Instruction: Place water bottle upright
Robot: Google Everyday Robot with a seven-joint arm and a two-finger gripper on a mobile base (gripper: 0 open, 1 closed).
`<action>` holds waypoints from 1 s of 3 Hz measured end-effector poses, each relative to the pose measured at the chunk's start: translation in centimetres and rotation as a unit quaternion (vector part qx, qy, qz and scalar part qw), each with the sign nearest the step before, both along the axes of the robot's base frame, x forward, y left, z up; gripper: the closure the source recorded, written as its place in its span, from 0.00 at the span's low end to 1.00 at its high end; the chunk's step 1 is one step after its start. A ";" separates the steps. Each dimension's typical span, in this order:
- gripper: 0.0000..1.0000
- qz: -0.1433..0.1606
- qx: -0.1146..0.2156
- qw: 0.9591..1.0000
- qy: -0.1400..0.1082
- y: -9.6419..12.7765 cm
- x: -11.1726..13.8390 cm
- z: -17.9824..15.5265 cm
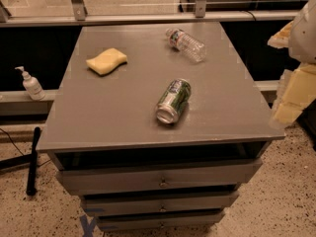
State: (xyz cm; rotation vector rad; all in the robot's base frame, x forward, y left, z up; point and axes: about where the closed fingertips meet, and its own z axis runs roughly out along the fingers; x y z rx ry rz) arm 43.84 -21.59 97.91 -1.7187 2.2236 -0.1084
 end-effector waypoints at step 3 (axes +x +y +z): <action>0.00 -0.013 0.022 0.999 -0.032 3.1 8.6 -1.5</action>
Offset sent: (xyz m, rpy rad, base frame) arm 0.0970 0.0407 -0.0227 0.0295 -0.0754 -0.0009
